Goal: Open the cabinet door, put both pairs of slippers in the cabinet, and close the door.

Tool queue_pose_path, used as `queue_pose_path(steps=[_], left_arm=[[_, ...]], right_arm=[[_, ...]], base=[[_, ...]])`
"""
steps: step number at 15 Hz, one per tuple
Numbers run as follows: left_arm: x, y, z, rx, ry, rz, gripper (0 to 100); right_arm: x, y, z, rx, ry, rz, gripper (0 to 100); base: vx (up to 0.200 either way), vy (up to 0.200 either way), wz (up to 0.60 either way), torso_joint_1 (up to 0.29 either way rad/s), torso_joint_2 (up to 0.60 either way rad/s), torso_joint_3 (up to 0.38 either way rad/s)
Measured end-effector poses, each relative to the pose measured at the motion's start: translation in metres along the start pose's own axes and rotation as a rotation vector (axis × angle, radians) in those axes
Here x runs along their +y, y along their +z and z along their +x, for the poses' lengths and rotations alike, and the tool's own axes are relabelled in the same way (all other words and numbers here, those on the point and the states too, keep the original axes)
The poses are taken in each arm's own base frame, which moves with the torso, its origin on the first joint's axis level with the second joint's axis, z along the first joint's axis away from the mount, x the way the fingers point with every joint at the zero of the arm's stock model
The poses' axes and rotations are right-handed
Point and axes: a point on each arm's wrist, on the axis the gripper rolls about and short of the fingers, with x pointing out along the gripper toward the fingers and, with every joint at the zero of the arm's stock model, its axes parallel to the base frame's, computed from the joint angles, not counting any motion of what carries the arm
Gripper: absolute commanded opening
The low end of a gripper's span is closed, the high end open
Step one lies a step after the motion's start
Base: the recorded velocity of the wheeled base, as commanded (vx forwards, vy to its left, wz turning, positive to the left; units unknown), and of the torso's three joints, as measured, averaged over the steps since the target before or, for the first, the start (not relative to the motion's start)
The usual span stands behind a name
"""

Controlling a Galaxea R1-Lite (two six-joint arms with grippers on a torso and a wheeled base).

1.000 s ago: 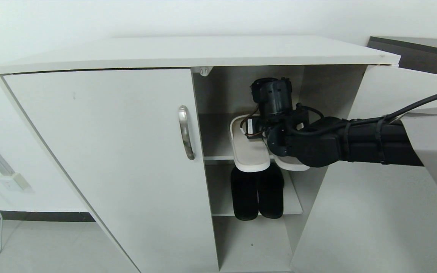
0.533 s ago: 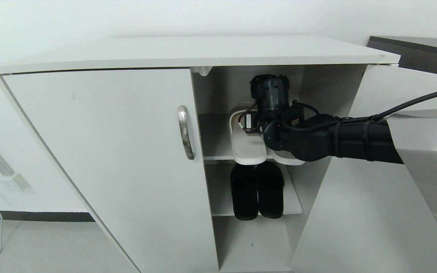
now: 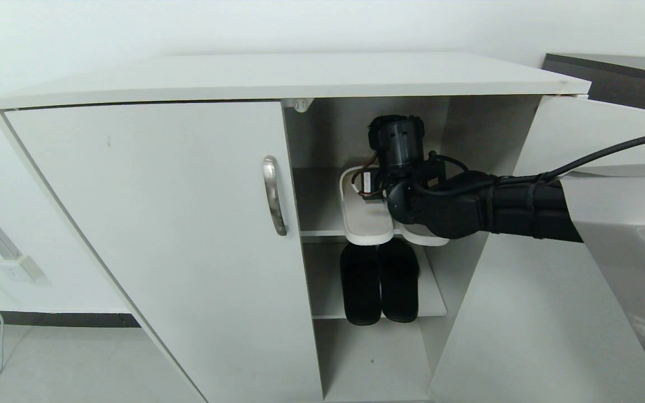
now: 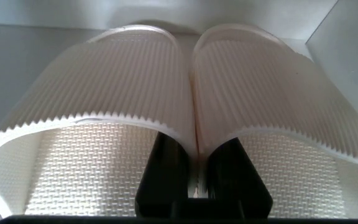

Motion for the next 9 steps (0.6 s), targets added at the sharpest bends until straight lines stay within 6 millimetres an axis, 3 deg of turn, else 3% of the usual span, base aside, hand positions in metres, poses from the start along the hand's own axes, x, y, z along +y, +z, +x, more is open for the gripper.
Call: queue_pose_path(steps=[9], left_arm=[[0.0000,0.0000,0.0000,0.000,0.000,0.000,0]], right_arm=[[-0.0014,-0.0079,-0.0049,0.028,-0.006,-0.005,100]], base=[[0.000,0.000,0.00,0.000,0.00,0.000]])
